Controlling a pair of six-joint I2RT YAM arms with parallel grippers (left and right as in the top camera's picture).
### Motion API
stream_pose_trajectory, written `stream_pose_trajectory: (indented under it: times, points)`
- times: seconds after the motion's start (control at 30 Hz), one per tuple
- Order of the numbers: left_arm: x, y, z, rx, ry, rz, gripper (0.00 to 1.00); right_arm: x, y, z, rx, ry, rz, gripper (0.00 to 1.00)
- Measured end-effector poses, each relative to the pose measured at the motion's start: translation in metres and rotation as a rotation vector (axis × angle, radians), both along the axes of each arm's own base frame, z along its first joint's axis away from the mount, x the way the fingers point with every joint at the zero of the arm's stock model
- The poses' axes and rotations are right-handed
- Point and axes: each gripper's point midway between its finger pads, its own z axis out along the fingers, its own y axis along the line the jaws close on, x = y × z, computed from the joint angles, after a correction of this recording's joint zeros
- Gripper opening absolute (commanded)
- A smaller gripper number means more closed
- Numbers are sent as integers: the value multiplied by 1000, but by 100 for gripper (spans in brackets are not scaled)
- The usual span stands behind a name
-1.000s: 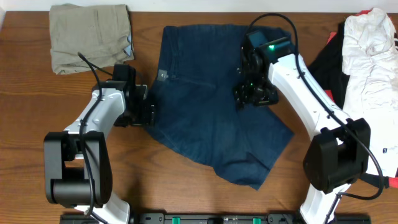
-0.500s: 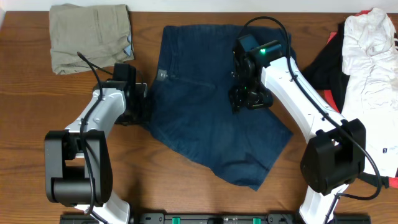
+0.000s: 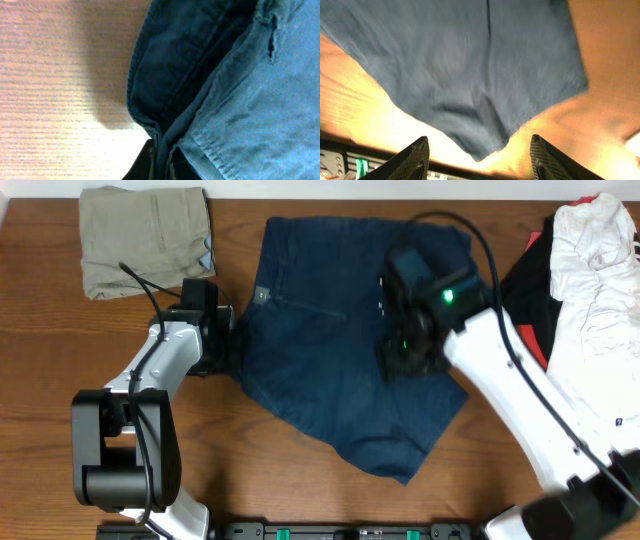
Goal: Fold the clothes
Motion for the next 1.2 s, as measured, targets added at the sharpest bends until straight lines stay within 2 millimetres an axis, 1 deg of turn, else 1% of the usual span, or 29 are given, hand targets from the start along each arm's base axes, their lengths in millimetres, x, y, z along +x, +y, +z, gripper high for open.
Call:
stream_pose_trajectory:
  times: [0.03,0.07,0.1,0.17,0.23,0.27,0.3,0.37,0.5,0.6,0.7,0.77,0.9,1.03,1.07,1.13,1.2]
  points:
    - [0,0,0,1,-1,1,6,-12,-3,-9,-12,28,-18,62]
    - [0,0,0,1,-1,3,6,-20,-5,-16,-18,54,-33,62]
    - [0,1,0,2,0,9,6,-31,-8,-29,-30,94,-51,62]
    - [0,1,0,0,1,22,6,-47,-10,-49,-44,157,-85,61]
    - [0,1,0,-2,1,31,6,-65,-12,-65,-61,223,-116,56]
    - [0,1,0,-2,2,35,6,-78,-13,-74,-75,265,-134,49]
    - [0,1,0,-3,2,39,6,-86,-14,-78,-86,287,-139,44]
    - [0,1,0,-4,2,46,6,-103,-16,-90,-115,336,-175,41]
    - [0,1,0,-5,3,49,6,-134,-23,-111,-159,419,-229,41]
    - [0,1,0,-5,2,50,6,-147,-21,-126,-148,447,-248,42]
    - [0,1,0,-5,3,52,6,-155,-16,-138,-130,450,-235,42]
    - [0,1,0,-5,3,52,6,-156,-12,-147,-114,432,-225,42]
    - [0,1,0,-5,3,52,6,-149,-10,-161,-88,382,-228,43]
    - [0,1,0,-5,3,52,6,-141,-14,-171,-98,325,-244,41]
    - [0,1,0,-5,4,52,6,-139,-15,-173,-102,313,-246,38]
    - [0,1,0,-5,4,52,6,-137,-18,-174,-114,295,-252,23]
    - [0,1,0,-6,4,52,6,-135,-20,-175,-124,282,-265,3]
